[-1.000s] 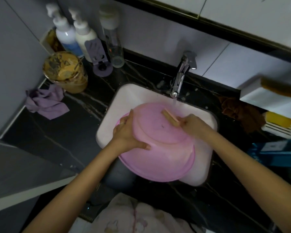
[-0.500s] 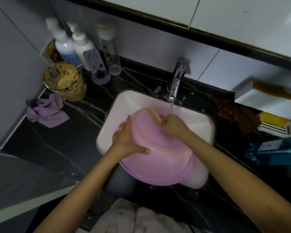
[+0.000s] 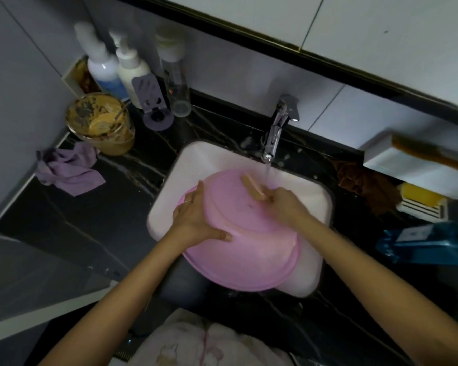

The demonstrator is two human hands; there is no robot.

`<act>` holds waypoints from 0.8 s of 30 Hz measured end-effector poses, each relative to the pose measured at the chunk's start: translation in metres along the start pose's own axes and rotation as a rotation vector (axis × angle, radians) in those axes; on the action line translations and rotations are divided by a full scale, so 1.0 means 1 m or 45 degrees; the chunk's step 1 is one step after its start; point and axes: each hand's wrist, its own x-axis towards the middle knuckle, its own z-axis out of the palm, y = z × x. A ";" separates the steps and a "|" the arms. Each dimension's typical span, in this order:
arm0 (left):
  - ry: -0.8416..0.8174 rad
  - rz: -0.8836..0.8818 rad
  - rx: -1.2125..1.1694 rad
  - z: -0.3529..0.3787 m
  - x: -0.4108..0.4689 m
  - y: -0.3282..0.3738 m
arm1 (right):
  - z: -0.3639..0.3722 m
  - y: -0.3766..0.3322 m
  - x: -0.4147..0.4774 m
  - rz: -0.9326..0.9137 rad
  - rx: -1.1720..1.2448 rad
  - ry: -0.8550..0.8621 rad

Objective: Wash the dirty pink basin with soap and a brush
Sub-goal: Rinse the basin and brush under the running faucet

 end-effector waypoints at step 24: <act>-0.031 -0.025 0.071 -0.002 0.000 0.003 | -0.022 0.049 -0.031 0.229 -0.047 -0.106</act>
